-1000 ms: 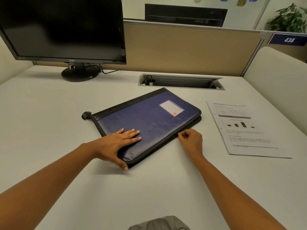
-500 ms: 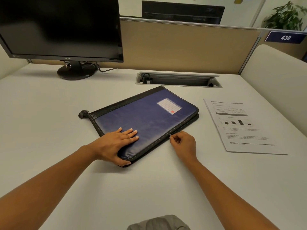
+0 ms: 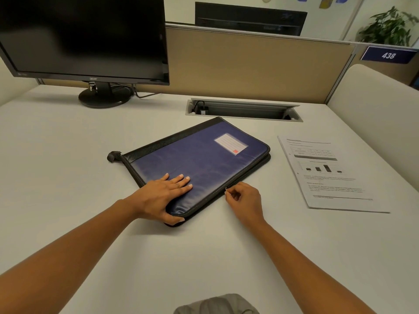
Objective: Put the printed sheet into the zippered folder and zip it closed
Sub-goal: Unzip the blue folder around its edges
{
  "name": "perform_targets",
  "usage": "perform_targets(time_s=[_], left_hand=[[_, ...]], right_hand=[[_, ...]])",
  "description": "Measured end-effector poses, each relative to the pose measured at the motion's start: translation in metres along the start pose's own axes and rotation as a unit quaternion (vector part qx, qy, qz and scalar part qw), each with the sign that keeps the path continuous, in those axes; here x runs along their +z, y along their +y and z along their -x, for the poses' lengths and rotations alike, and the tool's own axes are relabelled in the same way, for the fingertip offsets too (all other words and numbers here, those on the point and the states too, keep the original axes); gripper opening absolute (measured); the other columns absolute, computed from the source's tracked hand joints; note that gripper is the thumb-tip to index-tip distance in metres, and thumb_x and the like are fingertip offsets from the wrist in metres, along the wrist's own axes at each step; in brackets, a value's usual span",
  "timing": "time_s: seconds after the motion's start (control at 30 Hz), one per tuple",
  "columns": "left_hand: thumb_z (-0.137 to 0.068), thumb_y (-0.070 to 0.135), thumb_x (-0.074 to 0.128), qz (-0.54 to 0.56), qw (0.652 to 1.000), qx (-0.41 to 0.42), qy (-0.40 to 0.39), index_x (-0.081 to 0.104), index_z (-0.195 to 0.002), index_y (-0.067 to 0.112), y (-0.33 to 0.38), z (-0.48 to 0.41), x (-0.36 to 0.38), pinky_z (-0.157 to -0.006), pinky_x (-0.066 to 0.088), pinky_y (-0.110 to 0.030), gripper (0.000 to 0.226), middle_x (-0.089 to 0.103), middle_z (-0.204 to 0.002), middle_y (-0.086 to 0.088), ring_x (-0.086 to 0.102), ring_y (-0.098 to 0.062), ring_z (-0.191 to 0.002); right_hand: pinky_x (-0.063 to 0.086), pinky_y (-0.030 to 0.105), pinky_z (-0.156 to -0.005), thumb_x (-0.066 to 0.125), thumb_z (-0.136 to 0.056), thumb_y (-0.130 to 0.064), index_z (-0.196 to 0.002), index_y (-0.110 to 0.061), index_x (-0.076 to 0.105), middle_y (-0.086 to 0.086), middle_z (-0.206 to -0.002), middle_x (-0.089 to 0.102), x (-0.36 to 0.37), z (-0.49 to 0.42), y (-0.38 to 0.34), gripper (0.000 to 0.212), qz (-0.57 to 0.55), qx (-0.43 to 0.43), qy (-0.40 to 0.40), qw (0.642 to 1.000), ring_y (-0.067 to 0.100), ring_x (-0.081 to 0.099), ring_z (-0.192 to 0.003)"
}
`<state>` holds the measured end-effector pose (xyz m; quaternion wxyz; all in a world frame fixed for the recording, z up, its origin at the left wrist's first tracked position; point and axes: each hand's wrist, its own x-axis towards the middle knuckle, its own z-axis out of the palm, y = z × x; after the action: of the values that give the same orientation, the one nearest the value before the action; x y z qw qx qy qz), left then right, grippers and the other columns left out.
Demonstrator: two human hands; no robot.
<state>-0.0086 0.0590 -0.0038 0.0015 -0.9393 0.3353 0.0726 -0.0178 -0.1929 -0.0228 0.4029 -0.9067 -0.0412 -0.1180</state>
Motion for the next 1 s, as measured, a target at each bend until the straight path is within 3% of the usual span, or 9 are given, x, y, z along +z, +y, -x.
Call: perform_targets(time_s=[0.17,0.3,0.67,1.0], left_hand=[[-0.08,0.065,0.047,0.009,1.0,0.0,0.007,0.007,-0.147,0.023,0.001,-0.001,0.001,-0.117,-0.002,-0.038,0.089,0.001,-0.156,0.0,-0.004,-0.015,-0.144],[-0.08,0.065,0.046,0.003,1.0,0.0,0.005,0.007,-0.147,0.023,0.0,-0.002,0.002,-0.117,-0.001,-0.039,0.089,0.001,-0.156,0.0,-0.003,-0.015,-0.144],[-0.081,0.064,0.046,-0.003,1.0,-0.009,0.013,0.008,-0.147,0.022,0.004,-0.005,0.002,-0.117,0.0,-0.039,0.087,0.002,-0.157,-0.001,-0.001,-0.017,-0.144],[-0.081,0.064,0.045,0.001,1.0,-0.014,0.021,0.008,-0.147,0.022,0.007,-0.006,0.003,-0.117,0.001,-0.039,0.087,0.003,-0.157,-0.002,0.001,-0.017,-0.145]], right_hand=[[0.045,0.022,-0.06,0.065,-0.078,-0.008,-0.076,-0.004,0.069,0.012,-0.073,0.066,-0.001,0.001,-0.002,0.007,-0.002,-0.008,-0.007,1.0,0.015,0.053,-0.061],[0.041,0.015,-0.057,0.065,-0.078,-0.007,-0.074,-0.003,0.069,0.012,-0.071,0.065,0.002,0.004,-0.006,0.006,-0.013,-0.022,-0.022,0.999,0.013,0.051,-0.06],[0.042,0.014,-0.056,0.065,-0.076,-0.005,-0.071,-0.002,0.067,0.013,-0.071,0.066,0.015,0.023,-0.019,0.007,-0.046,-0.064,-0.087,0.993,0.011,0.052,-0.057],[0.041,0.009,-0.054,0.065,-0.075,-0.003,-0.071,-0.001,0.068,0.014,-0.071,0.066,0.015,0.023,-0.018,0.006,-0.069,-0.055,-0.09,0.992,0.007,0.049,-0.053]])
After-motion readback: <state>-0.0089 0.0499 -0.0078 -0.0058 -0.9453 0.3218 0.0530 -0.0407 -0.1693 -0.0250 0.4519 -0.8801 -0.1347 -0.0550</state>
